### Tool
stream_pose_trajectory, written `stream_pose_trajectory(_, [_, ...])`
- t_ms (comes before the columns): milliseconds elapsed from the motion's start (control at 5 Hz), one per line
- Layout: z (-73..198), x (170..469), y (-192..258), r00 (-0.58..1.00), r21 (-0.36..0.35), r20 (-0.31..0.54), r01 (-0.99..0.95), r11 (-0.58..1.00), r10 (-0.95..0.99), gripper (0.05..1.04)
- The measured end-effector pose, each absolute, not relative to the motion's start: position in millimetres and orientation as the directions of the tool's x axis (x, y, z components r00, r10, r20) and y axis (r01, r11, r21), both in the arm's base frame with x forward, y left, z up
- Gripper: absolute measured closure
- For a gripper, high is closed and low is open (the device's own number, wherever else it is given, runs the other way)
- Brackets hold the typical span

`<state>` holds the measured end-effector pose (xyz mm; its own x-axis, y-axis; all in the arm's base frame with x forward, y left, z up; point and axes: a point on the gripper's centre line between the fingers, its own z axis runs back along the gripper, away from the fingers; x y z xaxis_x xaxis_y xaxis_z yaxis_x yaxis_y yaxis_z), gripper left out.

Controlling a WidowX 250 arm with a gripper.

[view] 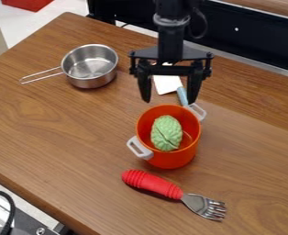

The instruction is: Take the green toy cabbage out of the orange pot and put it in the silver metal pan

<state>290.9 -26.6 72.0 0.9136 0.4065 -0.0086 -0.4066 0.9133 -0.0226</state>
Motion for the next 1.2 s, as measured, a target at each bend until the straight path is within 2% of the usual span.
stream_pose_trajectory(200, [65,277,-28,0.923,-0.014,-0.026,-0.384,0.923,0.384,0.087])
stream_pose_trajectory(600, [56,271,-37,0.907,-0.032,-0.036,-0.42,0.907,0.419,0.087])
stream_pose_trajectory(1000, [55,266,-39,0.901,0.007,-0.039,-0.432,0.902,0.432,0.087])
stream_pose_trajectory(1200, [44,265,-41,0.894,0.028,-0.051,-0.445,0.895,0.445,0.087])
